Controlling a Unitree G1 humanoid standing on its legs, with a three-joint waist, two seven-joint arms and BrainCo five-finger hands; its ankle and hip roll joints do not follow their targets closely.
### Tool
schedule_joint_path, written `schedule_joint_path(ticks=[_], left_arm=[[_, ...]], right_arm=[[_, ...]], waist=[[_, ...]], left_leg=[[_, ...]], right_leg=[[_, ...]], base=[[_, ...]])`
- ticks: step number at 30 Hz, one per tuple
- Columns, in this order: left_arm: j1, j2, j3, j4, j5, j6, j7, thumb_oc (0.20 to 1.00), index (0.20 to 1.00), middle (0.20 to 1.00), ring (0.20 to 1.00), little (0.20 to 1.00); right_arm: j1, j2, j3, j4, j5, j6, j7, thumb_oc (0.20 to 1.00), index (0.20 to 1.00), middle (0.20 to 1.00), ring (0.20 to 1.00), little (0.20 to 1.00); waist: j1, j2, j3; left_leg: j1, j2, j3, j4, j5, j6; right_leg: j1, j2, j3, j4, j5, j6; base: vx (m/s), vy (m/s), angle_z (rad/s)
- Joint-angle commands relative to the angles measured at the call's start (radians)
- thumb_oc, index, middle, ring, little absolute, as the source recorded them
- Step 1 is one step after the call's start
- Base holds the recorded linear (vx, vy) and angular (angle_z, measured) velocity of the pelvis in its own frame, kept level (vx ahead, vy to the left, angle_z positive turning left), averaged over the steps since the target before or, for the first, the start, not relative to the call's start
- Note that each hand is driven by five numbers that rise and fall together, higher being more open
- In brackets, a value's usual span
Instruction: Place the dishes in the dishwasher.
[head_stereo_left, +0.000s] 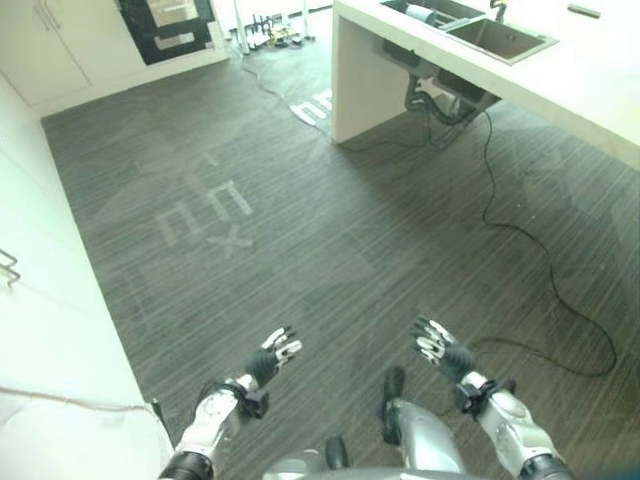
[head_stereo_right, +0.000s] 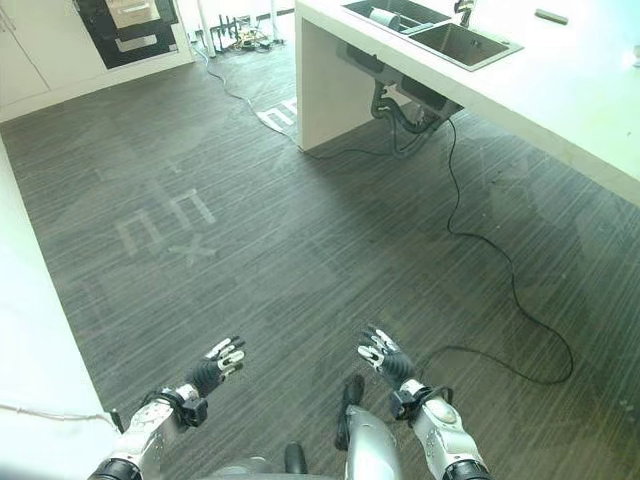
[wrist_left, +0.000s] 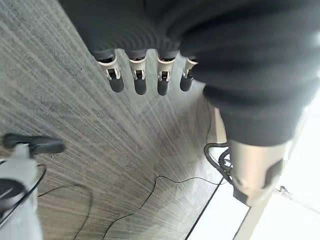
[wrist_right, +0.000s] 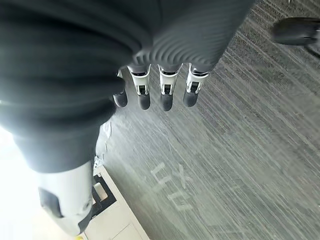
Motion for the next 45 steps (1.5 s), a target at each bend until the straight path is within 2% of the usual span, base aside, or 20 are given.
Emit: schedule_joint_path(ticks=[1,5,9,11,12,15,16,17,20,21,23,24,26,30,35,36,39,42,43,45], left_arm=[[0.021,0.002,-0.019,-0.064,0.007,-0.047,-0.018,1.000,1.000,1.000,1.000,1.000],[0.027,-0.005,-0.018,-0.071,0.014,-0.035,-0.023,1.000,1.000,1.000,1.000,1.000],[0.031,-0.014,-0.020,-0.092,-0.013,-0.033,-0.016,1.000,1.000,1.000,1.000,1.000],[0.030,-0.018,-0.019,-0.098,-0.026,-0.029,-0.015,1.000,1.000,1.000,1.000,1.000],[0.033,-0.028,-0.014,-0.105,-0.038,-0.036,-0.037,1.000,1.000,1.000,1.000,1.000],[0.039,-0.033,-0.010,-0.115,-0.024,-0.028,-0.052,1.000,1.000,1.000,1.000,1.000],[0.042,-0.035,-0.012,-0.116,-0.022,-0.030,-0.057,1.000,1.000,1.000,1.000,1.000],[0.047,-0.038,-0.014,-0.112,-0.027,-0.031,-0.053,1.000,1.000,1.000,1.000,1.000],[0.047,-0.035,-0.015,-0.108,-0.029,-0.020,-0.051,1.000,1.000,1.000,1.000,1.000],[0.048,-0.035,-0.017,-0.104,-0.029,-0.027,-0.056,1.000,1.000,1.000,1.000,1.000],[0.046,-0.041,-0.011,-0.102,-0.035,-0.023,-0.063,1.000,1.000,1.000,1.000,1.000],[0.042,-0.041,-0.008,-0.095,-0.026,-0.020,-0.073,1.000,1.000,1.000,1.000,1.000],[0.047,-0.040,-0.008,-0.098,-0.011,-0.016,-0.087,1.000,1.000,1.000,1.000,1.000],[0.043,-0.024,-0.023,-0.102,-0.009,-0.016,-0.099,1.000,1.000,1.000,1.000,1.000],[0.007,-0.001,-0.054,-0.086,-0.003,-0.024,-0.076,1.000,1.000,1.000,1.000,1.000],[-0.013,0.008,-0.073,-0.086,0.005,-0.019,-0.056,1.000,1.000,1.000,1.000,1.000],[-0.023,0.009,-0.079,-0.077,-0.024,-0.017,-0.023,1.000,1.000,1.000,1.000,1.000],[-0.028,0.013,-0.068,-0.081,-0.029,-0.007,-0.040,1.000,1.000,1.000,1.000,1.000],[-0.033,0.018,-0.063,-0.082,-0.028,0.002,-0.044,1.000,1.000,1.000,1.000,1.000],[-0.031,0.015,-0.056,-0.080,-0.033,0.014,-0.044,1.000,1.000,1.000,1.000,1.000]], right_arm=[[-0.034,-0.010,-0.002,-0.038,-0.022,-0.048,0.026,1.000,1.000,1.000,1.000,1.000],[-0.046,-0.009,0.039,-0.061,-0.014,-0.055,-0.003,1.000,1.000,1.000,1.000,1.000],[-0.062,-0.032,0.055,-0.086,0.002,-0.048,-0.044,1.000,1.000,1.000,1.000,1.000],[-0.068,-0.040,0.059,-0.089,0.002,-0.042,-0.051,1.000,1.000,1.000,1.000,1.000],[-0.073,-0.055,0.063,-0.079,-0.006,-0.050,-0.043,1.000,1.000,1.000,1.000,1.000],[-0.071,-0.062,0.059,-0.074,-0.001,-0.047,-0.050,1.000,1.000,1.000,1.000,1.000],[-0.076,-0.063,0.061,-0.063,0.005,-0.051,-0.050,1.000,1.000,1.000,1.000,1.000],[-0.084,-0.057,0.067,-0.048,-0.005,-0.057,-0.042,1.000,1.000,1.000,1.000,1.000],[-0.080,-0.049,0.067,-0.047,-0.009,-0.051,-0.049,1.000,1.000,1.000,1.000,1.000],[-0.074,-0.042,0.078,-0.041,-0.003,-0.048,-0.063,1.000,1.000,1.000,1.000,1.000],[-0.057,-0.039,0.076,-0.019,-0.004,-0.069,-0.056,1.000,1.000,1.000,1.000,1.000],[-0.047,-0.042,0.069,-0.019,-0.002,-0.077,-0.054,1.000,1.000,1.000,1.000,1.000],[-0.039,-0.039,0.062,-0.018,0.004,-0.086,-0.059,1.000,1.000,1.000,1.000,1.000],[-0.039,-0.025,0.048,-0.017,0.016,-0.068,-0.050,1.000,1.000,1.000,1.000,1.000],[-0.034,-0.006,0.035,-0.040,0.030,-0.063,-0.078,1.000,1.000,1.000,1.000,1.000],[-0.028,0.007,0.035,-0.059,0.035,-0.067,-0.086,1.000,1.000,1.000,1.000,1.000],[-0.034,0.014,0.051,-0.052,0.029,-0.082,-0.096,1.000,1.000,1.000,1.000,1.000],[-0.048,0.003,0.043,-0.059,0.034,-0.078,-0.105,1.000,1.000,1.000,1.000,1.000],[-0.053,-0.009,0.033,-0.061,0.044,-0.070,-0.096,1.000,1.000,1.000,1.000,1.000],[-0.049,-0.024,0.020,-0.059,0.044,-0.057,-0.062,1.000,1.000,1.000,1.000,1.000]], waist=[[0.006,0.019,0.001],[0.008,0.018,-0.030],[0.012,0.023,-0.042],[0.016,0.024,-0.043],[0.033,0.014,-0.037],[0.052,0.011,-0.027],[0.067,0.012,-0.019],[0.079,0.015,-0.014],[0.081,0.025,-0.011],[0.099,0.046,-0.012],[0.120,0.051,-0.011],[0.118,0.050,-0.018],[0.115,0.033,-0.030],[0.130,0.020,-0.047],[0.112,0.008,-0.054],[0.102,0.007,-0.051],[0.100,0.027,-0.038],[0.070,0.038,-0.011],[0.056,0.033,0.004],[0.020,0.007,0.015]], left_leg=[[-0.023,0.056,-0.019,0.012,-0.080,-0.053],[-0.034,0.084,-0.006,0.109,-0.116,-0.079],[-0.063,0.114,-0.001,0.296,-0.154,-0.117],[-0.094,0.128,-0.002,0.403,-0.118,-0.136],[-0.206,0.145,-0.009,0.659,-0.049,-0.161],[-0.317,0.147,-0.021,0.777,-0.027,-0.157],[-0.369,0.122,-0.025,0.769,-0.042,-0.141],[-0.378,0.108,-0.006,0.651,-0.050,-0.129],[-0.337,0.123,0.009,0.423,-0.034,-0.131],[-0.355,0.149,-0.034,0.206,0.066,-0.172],[-0.408,0.220,0.005,0.097,0.194,-0.206],[-0.419,0.240,0.052,0.098,0.200,-0.204],[-0.391,0.230,0.078,0.084,0.175,-0.199],[-0.378,0.187,0.083,0.105,0.135,-0.145],[-0.301,0.115,0.050,0.041,0.108,-0.079],[-0.275,0.081,0.052,0.032,0.081,-0.036],[-0.237,0.081,0.062,0.021,0.056,-0.018],[-0.187,0.092,0.068,0.013,0.036,-0.027],[-0.161,0.098,0.065,0.007,0.023,-0.037],[-0.097,0.072,0.052,0.006,-0.036,-0.046]], right_leg=[[0.133,0.002,-0.009,0.021,0.004,0.028],[0.199,0.020,-0.008,0.009,-0.059,-0.011],[0.224,0.037,-0.016,0.044,-0.126,-0.072],[0.237,0.046,-0.020,0.043,-0.142,-0.094],[0.279,0.057,-0.008,0.030,-0.165,-0.129],[0.318,0.064,0.002,0.013,-0.174,-0.144],[0.340,0.068,0.011,0.006,-0.178,-0.145],[0.365,0.074,0.023,-0.008,-0.191,-0.137],[0.393,0.090,0.033,-0.017,-0.208,-0.122],[0.432,0.118,0.063,-0.044,-0.224,-0.108],[0.506,0.123,0.053,-0.098,-0.241,-0.098],[0.520,0.117,0.033,-0.101,-0.251,-0.094],[0.546,0.095,0.027,-0.083,-0.285,-0.078],[0.564,0.074,0.031,-0.006,-0.309,-0.065],[0.480,0.033,0.041,0.208,-0.213,-0.022],[0.404,0.026,0.050,0.422,-0.131,0.011],[0.306,-0.008,0.020,0.578,-0.096,0.005],[0.220,0.028,-0.020,0.471,-0.151,-0.010],[0.188,0.023,-0.042,0.351,-0.143,-0.012],[0.129,0.002,-0.044,0.092,-0.029,0.015]], base=[[0.47,-0.300,0.51],[0.41,-0.286,0.46],[0.24,-0.187,-0.03],[0.16,-0.206,-0.29],[0.18,-0.217,-0.19],[0.17,-0.154,-0.23],[0.29,-0.010,-0.34],[0.32,0.041,-0.33],[0.30,0.110,-0.44],[0.52,0.229,-0.18],[0.55,0.278,-0.31],[0.46,0.283,-0.54],[0.39,0.329,-0.18],[0.28,0.312,-0.16],[0.20,0.305,0.04],[0.22,0.426,0.59],[0.15,0.282,0.08],[0.14,0.038,-0.15],[0.27,-0.069,0.16],[0.36,-0.076,0.39]])
